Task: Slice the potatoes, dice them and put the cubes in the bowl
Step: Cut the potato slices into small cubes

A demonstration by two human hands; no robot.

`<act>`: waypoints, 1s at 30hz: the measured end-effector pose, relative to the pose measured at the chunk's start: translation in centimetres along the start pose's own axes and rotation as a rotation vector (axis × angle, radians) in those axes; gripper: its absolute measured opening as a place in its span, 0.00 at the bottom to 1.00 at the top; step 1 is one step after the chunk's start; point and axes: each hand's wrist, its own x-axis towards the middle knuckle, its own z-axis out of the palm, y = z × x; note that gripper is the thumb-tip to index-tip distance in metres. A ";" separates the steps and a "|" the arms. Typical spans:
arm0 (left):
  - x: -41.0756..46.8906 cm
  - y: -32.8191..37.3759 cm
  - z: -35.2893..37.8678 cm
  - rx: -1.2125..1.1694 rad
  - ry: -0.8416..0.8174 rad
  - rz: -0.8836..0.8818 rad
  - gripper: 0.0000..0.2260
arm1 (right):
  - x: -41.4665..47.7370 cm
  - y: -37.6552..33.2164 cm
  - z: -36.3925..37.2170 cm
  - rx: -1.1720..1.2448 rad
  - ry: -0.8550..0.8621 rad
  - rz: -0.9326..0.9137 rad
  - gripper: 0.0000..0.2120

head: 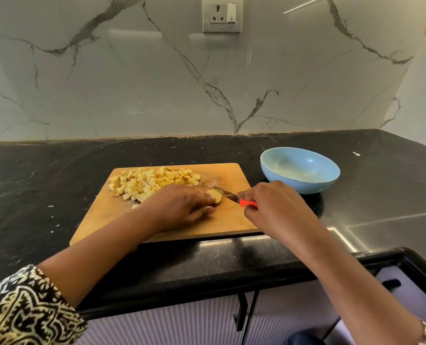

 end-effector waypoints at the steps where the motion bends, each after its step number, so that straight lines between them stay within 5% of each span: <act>1: 0.0 0.0 -0.1 0.006 -0.006 0.007 0.19 | 0.2 0.0 -0.3 -0.008 -0.014 -0.010 0.18; 14: -0.6 -0.6 -0.6 -0.113 -0.097 -0.034 0.19 | 2.0 0.3 -1.1 -0.015 0.002 -0.007 0.16; 21: -1.0 -1.8 -0.9 -0.392 0.223 -0.238 0.19 | -0.1 1.6 -0.4 0.118 0.096 0.089 0.18; 26: -1.0 -1.3 -0.6 0.022 0.052 0.001 0.16 | -0.1 1.3 0.1 0.157 0.059 0.086 0.18; 30: -1.4 -2.0 -0.9 0.227 0.134 0.017 0.15 | -0.3 1.0 0.4 0.172 0.018 0.074 0.18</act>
